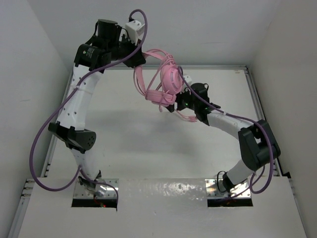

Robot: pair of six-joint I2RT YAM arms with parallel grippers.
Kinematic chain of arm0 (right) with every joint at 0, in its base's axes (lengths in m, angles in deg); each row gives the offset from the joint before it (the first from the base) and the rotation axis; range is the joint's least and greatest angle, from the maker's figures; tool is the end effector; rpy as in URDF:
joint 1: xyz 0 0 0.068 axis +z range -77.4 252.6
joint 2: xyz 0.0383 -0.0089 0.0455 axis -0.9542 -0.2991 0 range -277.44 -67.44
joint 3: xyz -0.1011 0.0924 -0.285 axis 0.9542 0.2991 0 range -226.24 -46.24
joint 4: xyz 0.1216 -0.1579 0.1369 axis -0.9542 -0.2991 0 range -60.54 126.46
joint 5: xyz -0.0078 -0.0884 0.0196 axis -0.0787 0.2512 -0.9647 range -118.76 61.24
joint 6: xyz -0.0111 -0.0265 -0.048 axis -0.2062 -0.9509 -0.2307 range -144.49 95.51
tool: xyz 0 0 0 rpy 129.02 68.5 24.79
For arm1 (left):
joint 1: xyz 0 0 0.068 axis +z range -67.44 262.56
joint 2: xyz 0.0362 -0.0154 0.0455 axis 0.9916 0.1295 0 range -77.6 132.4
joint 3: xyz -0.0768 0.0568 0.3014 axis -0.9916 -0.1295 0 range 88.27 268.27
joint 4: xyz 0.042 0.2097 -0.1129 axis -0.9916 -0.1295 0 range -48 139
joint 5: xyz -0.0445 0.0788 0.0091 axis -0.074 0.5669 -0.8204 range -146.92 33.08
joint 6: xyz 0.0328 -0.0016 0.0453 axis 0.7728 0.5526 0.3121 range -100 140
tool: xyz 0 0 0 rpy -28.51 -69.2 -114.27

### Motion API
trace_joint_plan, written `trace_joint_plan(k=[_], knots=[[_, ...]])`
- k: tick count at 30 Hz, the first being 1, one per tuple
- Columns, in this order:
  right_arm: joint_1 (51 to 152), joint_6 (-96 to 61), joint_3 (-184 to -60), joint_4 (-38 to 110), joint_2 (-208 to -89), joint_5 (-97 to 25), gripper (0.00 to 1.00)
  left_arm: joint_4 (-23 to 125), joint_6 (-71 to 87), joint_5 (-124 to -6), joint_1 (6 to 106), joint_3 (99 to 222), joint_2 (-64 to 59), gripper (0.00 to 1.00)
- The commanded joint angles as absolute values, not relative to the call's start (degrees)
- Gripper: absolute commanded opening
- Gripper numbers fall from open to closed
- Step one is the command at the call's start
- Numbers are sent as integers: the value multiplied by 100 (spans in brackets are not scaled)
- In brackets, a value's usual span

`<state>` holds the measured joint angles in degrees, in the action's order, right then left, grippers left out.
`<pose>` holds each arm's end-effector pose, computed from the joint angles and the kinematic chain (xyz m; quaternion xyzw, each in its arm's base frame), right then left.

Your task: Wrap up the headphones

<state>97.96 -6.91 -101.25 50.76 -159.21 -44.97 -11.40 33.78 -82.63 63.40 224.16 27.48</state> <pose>0.3092 0.1585 0.2936 -0.1340 0.8158 0.3106 0.4692 0.3312 -0.1329 0.5240 0.3462 0.7762 -0.2152 0.4809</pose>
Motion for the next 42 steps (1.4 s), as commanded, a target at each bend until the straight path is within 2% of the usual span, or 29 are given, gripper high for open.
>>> trace_joint_plan(k=[1,6,10,12,15,20,22,25,26,27,28,32,38,42], knots=[[9817,-33,-9610,6675,-15840,-4599,71,-716,2765,-8618,6419,22810,2506,0],[10019,-399,-9300,7118,-16148,-4152,73,-506,2607,-8768,6419,22810,2558,0],[10160,-954,-9537,6880,-16420,-3108,75,-417,2589,-8759,6428,22854,2558,0],[10221,-1305,-9616,6784,-16578,-2982,74,-373,2554,-8785,6428,22898,2549,0],[10309,-1569,-9731,6565,-16719,-3052,67,-294,2484,-8794,6437,22994,2558,0],[10476,-1413,-9608,6537,-16895,-2894,43,-49,2045,-8961,6594,22969,2602,0],[10564,-1290,-9486,6555,-16878,-2894,38,92,1694,-9109,6804,22872,2611,0],[10739,-1113,-9266,6791,-16816,-2657,24,382,1201,-9347,7183,22661,2637,0],[10775,-1044,-9213,6879,-16755,-2595,18,513,1026,-9400,7271,22608,2637,0],[10810,-1017,-9117,7071,-16729,-2464,6,558,998,-9418,7324,22556,2637,0],[10854,-973,-9072,7160,-16694,-2393,1,559,1068,-9383,7359,22564,2646,0],[11003,-1051,-9010,7206,-16396,-2234,0,655,894,-9093,7456,22555,2637,0],[11934,-1333,-9747,5126,-16122,-2296,0,1252,-371,-9338,8220,22117,2725,0],[12636,-1271,-10310,4420,-16201,-2174,0,1517,-742,-9366,8625,21738,2760,0]])
